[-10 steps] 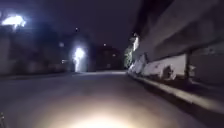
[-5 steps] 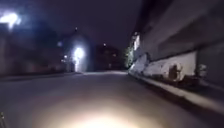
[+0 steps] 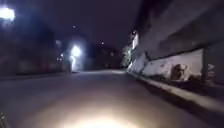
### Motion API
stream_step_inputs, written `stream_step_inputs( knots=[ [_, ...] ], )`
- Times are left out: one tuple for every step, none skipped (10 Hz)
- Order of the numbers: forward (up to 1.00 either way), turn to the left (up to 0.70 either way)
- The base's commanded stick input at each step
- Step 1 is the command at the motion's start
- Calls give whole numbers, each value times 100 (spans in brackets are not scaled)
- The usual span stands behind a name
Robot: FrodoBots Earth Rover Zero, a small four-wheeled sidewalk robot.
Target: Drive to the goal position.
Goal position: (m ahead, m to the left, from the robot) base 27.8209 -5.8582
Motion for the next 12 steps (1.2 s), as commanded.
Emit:
stream_step_inputs(
  knots=[
    [70,-34],
    [70,-1],
    [70,0],
    [70,0],
    [70,0],
    [70,0],
    [70,0],
    [70,0],
    [70,0],
    [70,0],
    [70,0],
    [70,0]
  ],
)
